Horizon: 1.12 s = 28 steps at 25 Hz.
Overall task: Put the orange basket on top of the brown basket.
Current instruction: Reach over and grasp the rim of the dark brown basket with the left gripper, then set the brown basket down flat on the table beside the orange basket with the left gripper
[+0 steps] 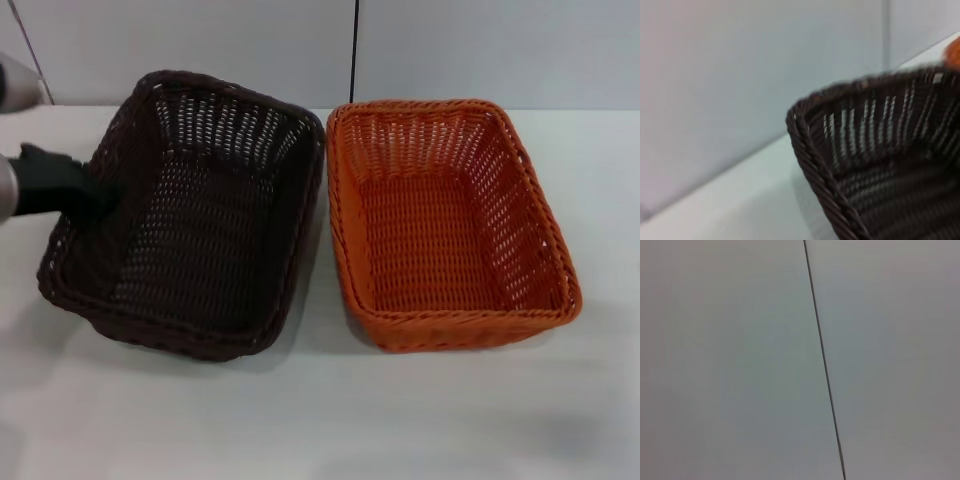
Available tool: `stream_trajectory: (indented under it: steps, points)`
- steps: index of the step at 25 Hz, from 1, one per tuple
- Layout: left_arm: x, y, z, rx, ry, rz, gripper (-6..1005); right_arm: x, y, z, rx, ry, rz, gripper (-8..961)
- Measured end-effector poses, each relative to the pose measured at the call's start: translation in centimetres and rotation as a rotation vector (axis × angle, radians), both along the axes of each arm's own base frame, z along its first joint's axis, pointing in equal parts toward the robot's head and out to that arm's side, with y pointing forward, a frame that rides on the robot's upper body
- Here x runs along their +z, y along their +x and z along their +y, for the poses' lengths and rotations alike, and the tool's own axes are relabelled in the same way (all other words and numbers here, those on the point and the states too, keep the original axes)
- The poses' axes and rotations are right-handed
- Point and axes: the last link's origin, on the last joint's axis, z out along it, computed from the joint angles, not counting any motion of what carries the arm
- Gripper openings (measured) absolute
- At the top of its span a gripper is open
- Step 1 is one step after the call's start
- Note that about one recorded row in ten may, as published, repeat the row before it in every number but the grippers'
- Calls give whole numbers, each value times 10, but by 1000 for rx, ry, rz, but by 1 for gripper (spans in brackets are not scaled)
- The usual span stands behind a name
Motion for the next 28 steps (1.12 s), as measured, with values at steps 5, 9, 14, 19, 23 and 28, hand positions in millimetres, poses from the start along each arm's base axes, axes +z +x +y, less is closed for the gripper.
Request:
stream_trajectory:
  steps: [5, 9, 14, 19, 23, 28]
  points:
    - [17, 3, 0, -112, -71, 14, 323, 0, -1, -2, 1, 5, 6, 811]
    - [22, 9, 1, -180, -138, 62, 282, -1, -3, -4, 10, 12, 10, 811]
    - [25, 18, 3, -257, -189, 104, 249, -1, -7, -4, 26, 13, 13, 810]
    - [32, 25, 12, -346, -206, 177, 242, -3, -10, -6, 41, 12, 11, 810]
    - [37, 26, 14, -393, -239, 229, 231, -3, -8, -10, 34, 17, 12, 810]
    - [36, 31, 13, -460, -323, 277, 207, -4, -7, -13, 28, 15, 12, 810]
